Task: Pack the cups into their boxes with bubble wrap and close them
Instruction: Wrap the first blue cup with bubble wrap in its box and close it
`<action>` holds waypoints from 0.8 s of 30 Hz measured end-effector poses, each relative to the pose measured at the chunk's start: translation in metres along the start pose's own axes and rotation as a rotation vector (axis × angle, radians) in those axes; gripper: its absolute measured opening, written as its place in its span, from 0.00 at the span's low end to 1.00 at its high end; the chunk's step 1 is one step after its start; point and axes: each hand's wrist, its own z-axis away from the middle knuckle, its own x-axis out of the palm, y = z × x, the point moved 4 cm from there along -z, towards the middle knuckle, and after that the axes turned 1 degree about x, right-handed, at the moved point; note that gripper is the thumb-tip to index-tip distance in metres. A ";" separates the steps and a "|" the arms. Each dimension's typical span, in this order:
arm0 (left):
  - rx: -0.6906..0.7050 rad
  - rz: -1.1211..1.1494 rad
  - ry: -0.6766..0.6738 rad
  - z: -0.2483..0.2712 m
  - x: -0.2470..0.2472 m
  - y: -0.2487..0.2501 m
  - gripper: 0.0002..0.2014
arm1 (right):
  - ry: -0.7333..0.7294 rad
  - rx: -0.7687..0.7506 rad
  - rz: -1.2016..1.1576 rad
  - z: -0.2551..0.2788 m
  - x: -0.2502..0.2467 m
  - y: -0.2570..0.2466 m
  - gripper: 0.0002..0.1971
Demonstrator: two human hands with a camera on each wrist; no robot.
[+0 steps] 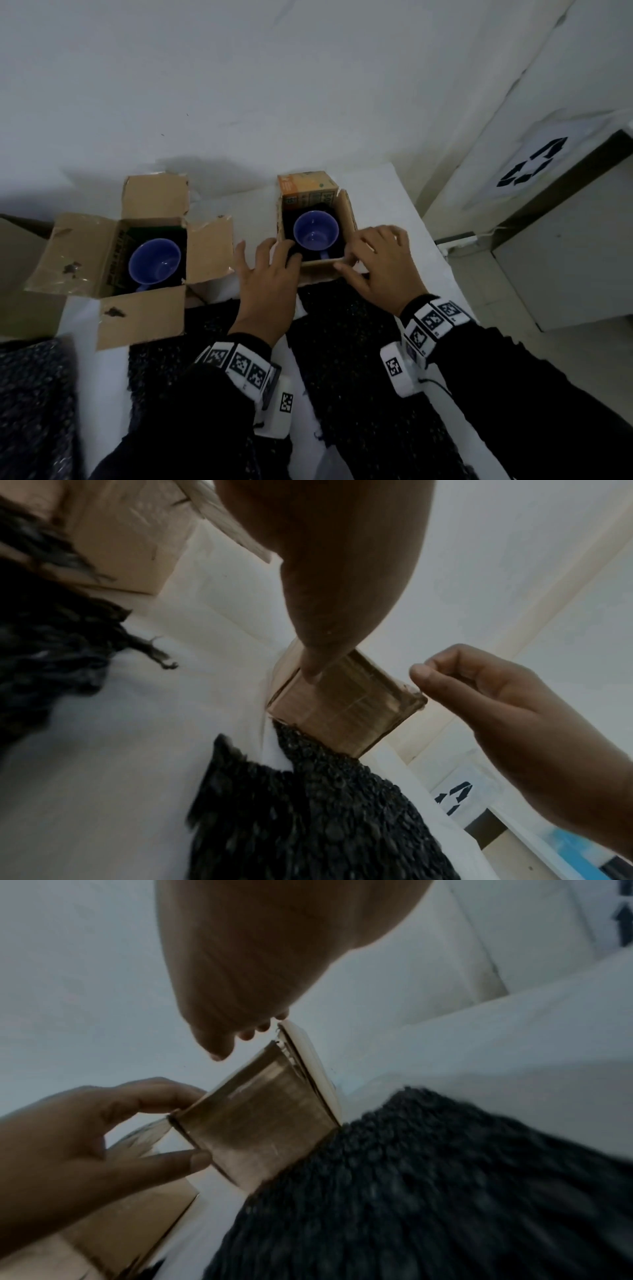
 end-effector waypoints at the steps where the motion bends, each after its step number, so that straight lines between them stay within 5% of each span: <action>1: -0.020 0.039 0.015 0.007 0.000 0.002 0.25 | 0.005 -0.017 -0.075 0.012 -0.003 -0.005 0.15; 6: 0.002 0.156 0.012 0.049 0.003 0.016 0.35 | -0.417 0.015 -0.162 0.081 0.026 -0.015 0.37; 8: 0.001 0.186 -0.042 0.068 0.007 0.021 0.37 | -0.526 0.034 -0.083 0.100 0.040 -0.014 0.33; 12: -0.070 0.375 -0.079 0.092 0.010 0.032 0.34 | -0.312 0.159 -0.260 0.098 0.024 -0.012 0.15; 17: -0.246 0.908 -0.047 0.102 0.011 0.051 0.47 | -0.121 0.254 -0.453 0.086 -0.007 -0.016 0.17; 20: -0.336 1.121 -0.059 0.099 0.018 0.058 0.38 | -0.111 0.303 -0.498 0.085 -0.012 -0.015 0.12; 24: -0.288 1.126 0.005 0.098 0.019 0.060 0.16 | -0.459 0.259 -0.413 0.096 0.008 -0.023 0.27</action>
